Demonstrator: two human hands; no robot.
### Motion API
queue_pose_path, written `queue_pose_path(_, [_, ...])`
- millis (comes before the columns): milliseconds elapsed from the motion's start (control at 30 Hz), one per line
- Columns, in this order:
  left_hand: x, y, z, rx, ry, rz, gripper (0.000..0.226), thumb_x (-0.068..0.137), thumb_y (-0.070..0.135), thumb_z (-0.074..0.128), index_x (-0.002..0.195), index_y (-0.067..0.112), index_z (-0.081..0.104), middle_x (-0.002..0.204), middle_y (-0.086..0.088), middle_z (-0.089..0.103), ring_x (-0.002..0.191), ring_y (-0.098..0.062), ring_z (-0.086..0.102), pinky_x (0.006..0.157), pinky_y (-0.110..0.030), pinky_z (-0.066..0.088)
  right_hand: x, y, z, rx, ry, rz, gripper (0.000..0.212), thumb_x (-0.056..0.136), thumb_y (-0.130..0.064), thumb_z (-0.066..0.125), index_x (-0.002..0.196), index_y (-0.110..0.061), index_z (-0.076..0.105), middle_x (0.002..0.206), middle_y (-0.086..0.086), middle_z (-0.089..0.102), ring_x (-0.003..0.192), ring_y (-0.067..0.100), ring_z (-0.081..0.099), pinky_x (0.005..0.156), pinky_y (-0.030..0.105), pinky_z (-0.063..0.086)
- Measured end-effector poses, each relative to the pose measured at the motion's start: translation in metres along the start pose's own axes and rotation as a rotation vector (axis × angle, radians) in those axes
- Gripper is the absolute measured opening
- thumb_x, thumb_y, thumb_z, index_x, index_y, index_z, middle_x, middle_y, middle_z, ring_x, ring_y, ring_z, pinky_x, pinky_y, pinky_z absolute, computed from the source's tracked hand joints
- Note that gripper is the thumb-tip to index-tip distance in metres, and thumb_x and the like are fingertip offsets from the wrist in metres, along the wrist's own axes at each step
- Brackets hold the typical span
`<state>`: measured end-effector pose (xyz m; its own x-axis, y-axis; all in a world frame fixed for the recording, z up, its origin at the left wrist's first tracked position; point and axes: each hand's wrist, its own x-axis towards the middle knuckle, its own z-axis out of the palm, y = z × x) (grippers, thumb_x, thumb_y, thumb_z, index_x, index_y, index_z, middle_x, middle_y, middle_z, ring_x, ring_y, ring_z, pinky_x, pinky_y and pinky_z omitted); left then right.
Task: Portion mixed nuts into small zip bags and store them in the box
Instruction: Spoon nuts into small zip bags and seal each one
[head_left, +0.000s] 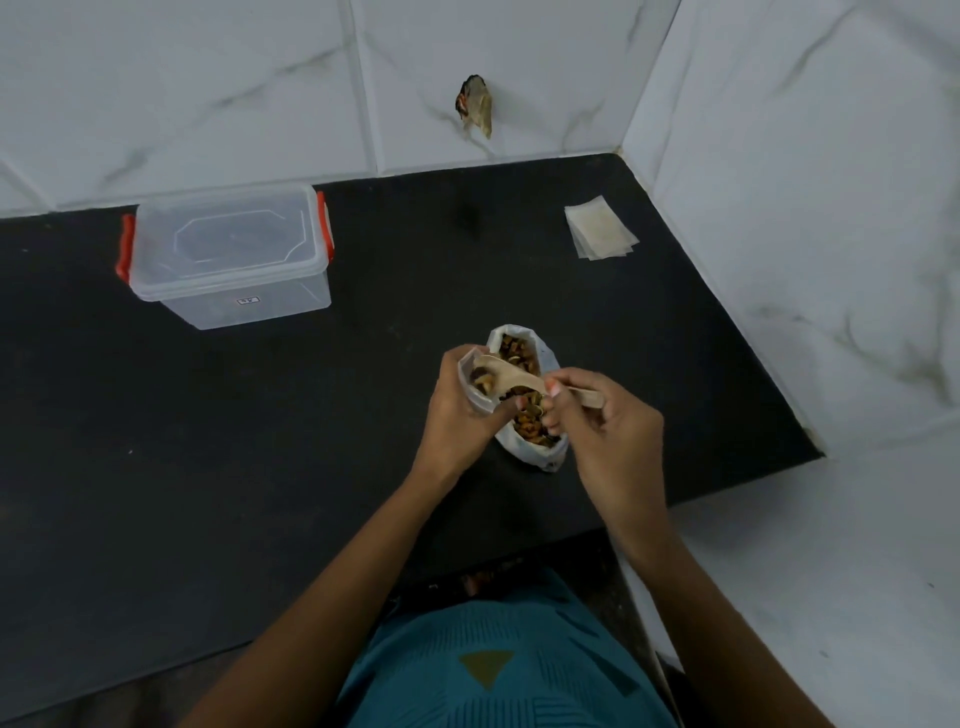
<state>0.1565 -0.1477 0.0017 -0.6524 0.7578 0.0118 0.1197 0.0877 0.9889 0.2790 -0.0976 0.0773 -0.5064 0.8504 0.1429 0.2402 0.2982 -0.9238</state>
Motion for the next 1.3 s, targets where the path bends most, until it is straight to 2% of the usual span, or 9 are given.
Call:
queue_pose_path(100, [-0.003,0.003,-0.001,-0.046,-0.019,0.005,0.058,0.072,0.019,0.077,0.118,0.015,0.042,0.109,0.013,0.050,0.100,0.003,0.052,0.083,-0.013,0.046,-0.004,0.000,0.006,-0.143,-0.032,-0.250,0.027,0.085,-0.022,0.055,0.101,-0.002,0.066,0.092,-0.010,0.061,0.088,-0.009,0.058,0.073,0.004,0.046])
queue_pose_path(267, [-0.006,0.005,-0.002,-0.097,-0.017,-0.007,0.066,0.063,0.041,0.074,0.117,0.022,0.042,0.109,0.014,0.052,0.103,0.002,0.053,0.082,-0.012,0.045,-0.003,0.003,0.003,-0.179,-0.023,-0.377,0.030,0.085,-0.022,0.052,0.100,0.001,0.065,0.093,-0.004,0.061,0.091,0.001,0.060,0.076,0.008,0.050])
queue_pose_path(433, [-0.005,-0.004,-0.008,-0.068,-0.001,-0.010,0.057,0.073,0.009,0.076,0.111,0.032,0.040,0.113,0.012,0.052,0.110,-0.006,0.051,0.085,-0.010,0.044,0.002,0.001,-0.008,0.056,0.090,-0.077,0.012,0.086,-0.014,0.057,0.095,-0.019,0.062,0.080,-0.004,0.066,0.071,0.000,0.063,0.066,0.012,0.051])
queue_pose_path(533, [-0.007,-0.010,-0.012,-0.049,0.005,-0.027,0.057,0.073,0.009,0.076,0.110,0.033,0.041,0.115,0.009,0.051,0.112,-0.005,0.050,0.089,-0.017,0.045,0.012,0.015,-0.015,0.095,0.190,0.045,0.012,0.088,-0.007,0.056,0.097,-0.009,0.064,0.073,-0.004,0.064,0.064,0.001,0.062,0.061,0.013,0.050])
queue_pose_path(667, [-0.008,-0.014,-0.011,-0.034,0.027,-0.048,0.055,0.073,0.012,0.077,0.106,0.037,0.040,0.112,0.017,0.049,0.109,0.000,0.049,0.088,-0.013,0.043,0.017,0.049,-0.010,-0.010,0.219,0.139,0.014,0.089,-0.008,0.056,0.100,-0.006,0.064,0.076,-0.004,0.063,0.064,-0.004,0.060,0.061,0.010,0.049])
queue_pose_path(800, [-0.006,-0.024,-0.009,-0.035,0.001,-0.086,0.056,0.074,0.012,0.076,0.115,0.026,0.041,0.114,0.014,0.050,0.114,-0.010,0.050,0.095,-0.029,0.046,0.016,0.070,0.005,-0.164,0.151,0.130,0.017,0.090,-0.009,0.055,0.103,-0.006,0.065,0.089,0.007,0.067,0.075,0.005,0.062,0.068,0.015,0.052])
queue_pose_path(900, [-0.005,-0.028,-0.006,-0.030,-0.014,-0.111,0.057,0.075,0.012,0.076,0.117,0.027,0.040,0.117,0.011,0.050,0.116,-0.011,0.050,0.098,-0.035,0.047,0.016,0.077,0.013,-0.289,0.115,0.027,0.019,0.091,-0.007,0.055,0.106,-0.001,0.064,0.096,0.010,0.066,0.087,0.013,0.062,0.073,0.019,0.049])
queue_pose_path(1100, [-0.002,-0.035,-0.002,-0.026,-0.034,-0.147,0.058,0.075,0.012,0.075,0.117,0.031,0.039,0.125,0.002,0.049,0.118,-0.012,0.049,0.098,-0.037,0.047,0.015,0.084,0.018,-0.402,0.050,-0.035,0.024,0.093,-0.011,0.051,0.113,-0.002,0.061,0.098,0.011,0.063,0.089,0.016,0.060,0.075,0.024,0.049])
queue_pose_path(1300, [0.003,-0.035,-0.001,-0.047,-0.089,-0.203,0.060,0.076,0.009,0.074,0.120,0.029,0.038,0.120,0.007,0.050,0.117,-0.011,0.049,0.098,-0.036,0.046,0.017,0.082,0.020,-0.369,0.035,-0.037,0.022,0.093,-0.009,0.052,0.110,-0.001,0.062,0.094,0.012,0.063,0.084,0.015,0.060,0.071,0.017,0.046])
